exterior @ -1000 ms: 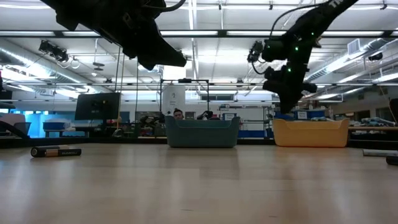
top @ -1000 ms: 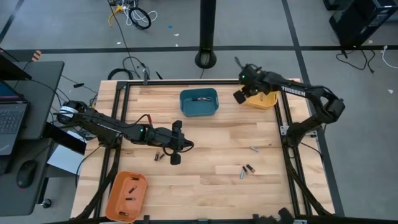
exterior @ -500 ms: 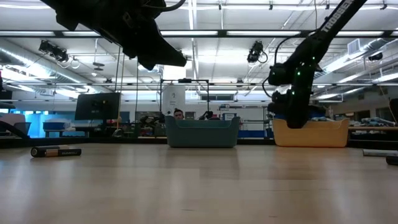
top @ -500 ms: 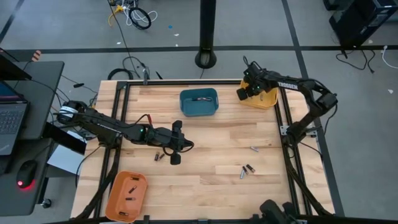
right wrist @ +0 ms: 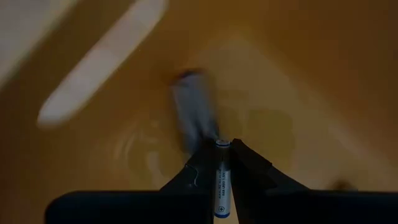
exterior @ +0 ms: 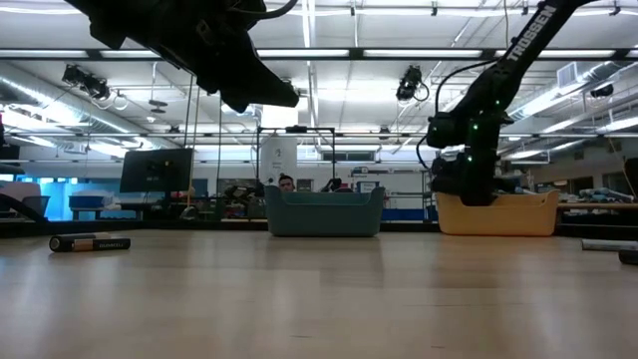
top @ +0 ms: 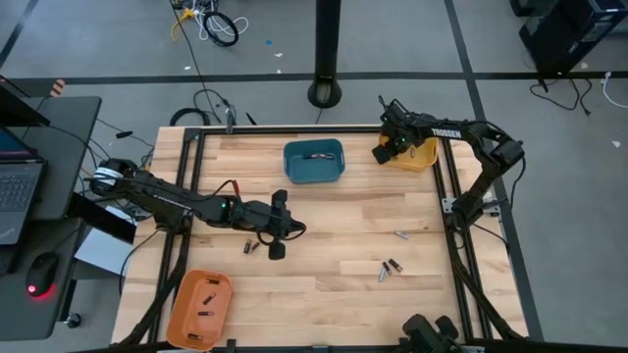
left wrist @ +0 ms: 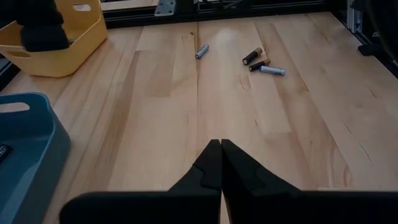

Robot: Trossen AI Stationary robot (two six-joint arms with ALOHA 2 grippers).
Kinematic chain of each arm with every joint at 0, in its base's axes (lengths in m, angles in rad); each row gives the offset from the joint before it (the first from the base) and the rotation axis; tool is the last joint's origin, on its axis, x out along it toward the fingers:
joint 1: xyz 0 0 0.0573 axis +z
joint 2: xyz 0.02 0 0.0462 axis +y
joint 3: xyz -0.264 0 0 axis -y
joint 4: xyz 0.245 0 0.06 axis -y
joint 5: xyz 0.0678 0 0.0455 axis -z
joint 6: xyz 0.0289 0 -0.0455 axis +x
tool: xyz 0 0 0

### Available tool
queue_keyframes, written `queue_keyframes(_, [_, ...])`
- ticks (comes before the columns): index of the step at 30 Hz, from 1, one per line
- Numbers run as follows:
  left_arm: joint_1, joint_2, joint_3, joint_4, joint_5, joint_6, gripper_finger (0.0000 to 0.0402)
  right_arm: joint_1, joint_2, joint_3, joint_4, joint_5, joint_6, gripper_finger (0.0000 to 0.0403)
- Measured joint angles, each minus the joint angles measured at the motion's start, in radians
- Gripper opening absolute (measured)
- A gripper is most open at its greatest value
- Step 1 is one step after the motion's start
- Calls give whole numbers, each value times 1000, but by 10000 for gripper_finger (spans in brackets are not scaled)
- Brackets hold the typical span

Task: Sort batteries
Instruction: Put the white battery into the yellow bin, then put the large black battery into the blue bin

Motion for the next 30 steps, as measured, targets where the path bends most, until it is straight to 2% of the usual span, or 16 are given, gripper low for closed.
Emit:
queue_keyframes(7, [0, 0, 0, 1, 0, 0, 6, 2, -26, -5, -21, -32, -41, 50])
queue_keyframes(17, [0, 0, 0, 1, 0, 0, 6, 4, -105, -3, -39, -31, -74, 157])
queue_keyframes(20, [0, 0, 0, 1, 0, 0, 6, 25, -169, 4, -106, -32, -104, 170])
queue_keyframes(24, [0, 0, 0, 1, 0, 1, 6, 94, -293, 5, -183, -31, -119, 132])
queue_keyframes(30, [0, 0, 0, 1, 0, 0, 6, 294, -498, -4, -274, -31, -85, 15])
